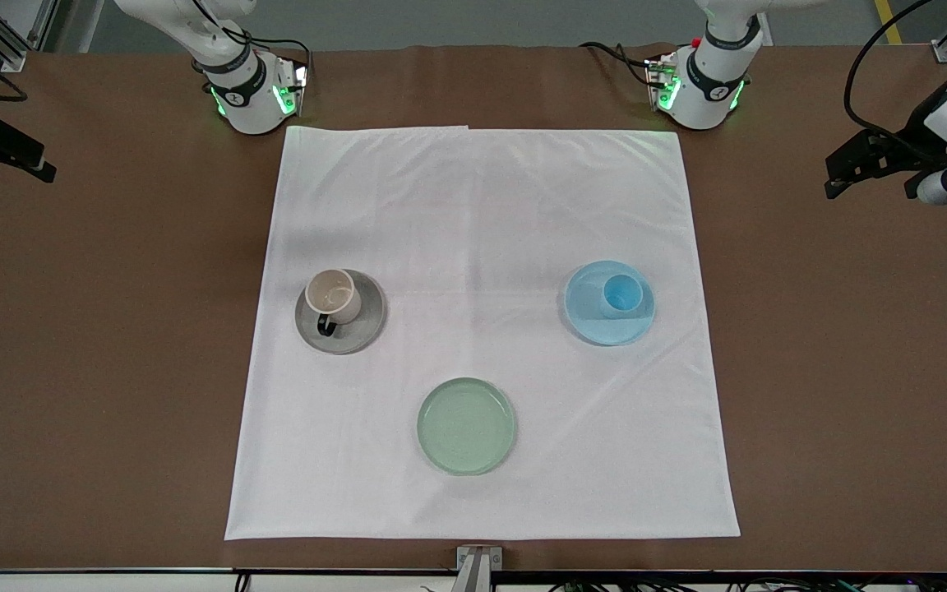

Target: Place blue cup in blue plate and white mug in gray plate

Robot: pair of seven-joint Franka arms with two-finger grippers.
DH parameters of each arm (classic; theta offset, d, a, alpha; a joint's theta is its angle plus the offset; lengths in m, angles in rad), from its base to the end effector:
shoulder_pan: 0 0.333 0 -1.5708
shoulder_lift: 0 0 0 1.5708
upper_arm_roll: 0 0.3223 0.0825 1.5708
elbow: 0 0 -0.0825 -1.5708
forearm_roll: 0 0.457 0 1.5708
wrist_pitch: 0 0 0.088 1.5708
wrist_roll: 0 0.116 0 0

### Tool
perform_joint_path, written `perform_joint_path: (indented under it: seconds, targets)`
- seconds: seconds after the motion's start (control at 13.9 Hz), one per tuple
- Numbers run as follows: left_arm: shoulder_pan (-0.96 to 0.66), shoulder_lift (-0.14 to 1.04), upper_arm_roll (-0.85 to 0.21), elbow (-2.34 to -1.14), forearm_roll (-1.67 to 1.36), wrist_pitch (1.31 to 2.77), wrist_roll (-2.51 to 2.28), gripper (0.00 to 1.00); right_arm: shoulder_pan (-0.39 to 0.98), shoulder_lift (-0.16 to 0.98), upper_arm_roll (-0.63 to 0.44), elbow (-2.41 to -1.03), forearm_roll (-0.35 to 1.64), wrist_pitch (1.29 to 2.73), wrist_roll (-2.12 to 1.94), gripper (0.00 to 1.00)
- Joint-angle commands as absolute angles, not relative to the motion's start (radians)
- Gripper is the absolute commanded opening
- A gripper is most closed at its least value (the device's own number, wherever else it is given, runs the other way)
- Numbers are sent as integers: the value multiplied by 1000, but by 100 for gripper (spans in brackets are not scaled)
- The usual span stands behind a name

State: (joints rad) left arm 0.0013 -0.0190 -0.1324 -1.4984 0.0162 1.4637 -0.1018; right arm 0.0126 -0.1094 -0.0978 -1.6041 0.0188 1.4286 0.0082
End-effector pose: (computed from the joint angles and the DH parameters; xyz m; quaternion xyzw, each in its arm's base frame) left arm 0.6051 -0.0786 0.6632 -0.9998 0.0138 0.0068 0.0102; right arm 0.5744 -0.0498 0.6576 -0.9983 0.0452 0.0327 0.0159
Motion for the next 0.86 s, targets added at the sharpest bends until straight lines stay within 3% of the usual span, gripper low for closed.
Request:
perform_joint_path:
  seconds: [0.0,0.79]
  targets:
    - [5,-32,-133,-1506,17,1474,-100,100,-18,-124,-72,-1611,8,1428,3,100]
    - [5,-32,-132,-1477,54,1467,-104,100,5,-133,-78,-1618,21,1427,11,100]
